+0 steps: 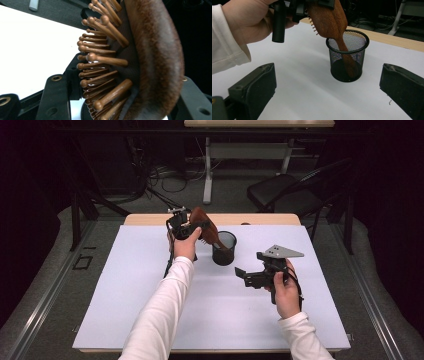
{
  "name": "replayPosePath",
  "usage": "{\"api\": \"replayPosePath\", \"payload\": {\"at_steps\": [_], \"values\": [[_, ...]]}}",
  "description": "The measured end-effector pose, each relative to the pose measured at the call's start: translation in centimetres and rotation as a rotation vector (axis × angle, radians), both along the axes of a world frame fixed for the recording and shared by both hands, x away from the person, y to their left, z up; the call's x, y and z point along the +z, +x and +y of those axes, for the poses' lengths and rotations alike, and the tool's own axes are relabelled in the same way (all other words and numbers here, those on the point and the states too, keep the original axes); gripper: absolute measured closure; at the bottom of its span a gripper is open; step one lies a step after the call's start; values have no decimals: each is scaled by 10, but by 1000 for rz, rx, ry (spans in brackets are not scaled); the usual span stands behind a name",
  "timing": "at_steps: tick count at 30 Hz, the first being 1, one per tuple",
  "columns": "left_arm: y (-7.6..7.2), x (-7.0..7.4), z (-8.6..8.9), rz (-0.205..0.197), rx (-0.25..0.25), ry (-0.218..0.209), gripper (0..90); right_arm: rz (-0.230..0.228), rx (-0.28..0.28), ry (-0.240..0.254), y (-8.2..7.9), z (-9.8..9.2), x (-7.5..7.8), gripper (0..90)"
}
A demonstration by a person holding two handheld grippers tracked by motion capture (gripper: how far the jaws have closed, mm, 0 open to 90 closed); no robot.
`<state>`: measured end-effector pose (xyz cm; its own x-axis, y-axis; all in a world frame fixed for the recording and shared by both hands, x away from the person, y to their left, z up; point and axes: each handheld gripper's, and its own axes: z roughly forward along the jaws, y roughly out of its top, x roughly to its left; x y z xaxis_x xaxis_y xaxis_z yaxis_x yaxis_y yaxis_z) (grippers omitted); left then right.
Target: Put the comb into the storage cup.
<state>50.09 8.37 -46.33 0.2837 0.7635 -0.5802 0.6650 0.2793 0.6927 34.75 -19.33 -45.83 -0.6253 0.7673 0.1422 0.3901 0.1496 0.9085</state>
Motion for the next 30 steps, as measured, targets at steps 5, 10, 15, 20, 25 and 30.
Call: {"api": "replayPosePath", "payload": {"at_steps": [5,10,15,20,25,30], "values": [[0,0,0,-1,3,-8,440,0,0,-1,0,0,0,5],[0,-1,0,-11,2,-9,440,1,3,-2,0,1,0,5],[0,-2,0,-16,5,-23,431,3,2,-3,0,1,-1,6],[0,-2,0,-20,7,-23,406,3,1,-4,0,1,-1,7],[0,-2,0,-26,10,-20,377,2,2,-5,0,1,-1,7],[0,-2,1,-26,21,-22,351,2,1,-8,0,1,-1,11]]}}
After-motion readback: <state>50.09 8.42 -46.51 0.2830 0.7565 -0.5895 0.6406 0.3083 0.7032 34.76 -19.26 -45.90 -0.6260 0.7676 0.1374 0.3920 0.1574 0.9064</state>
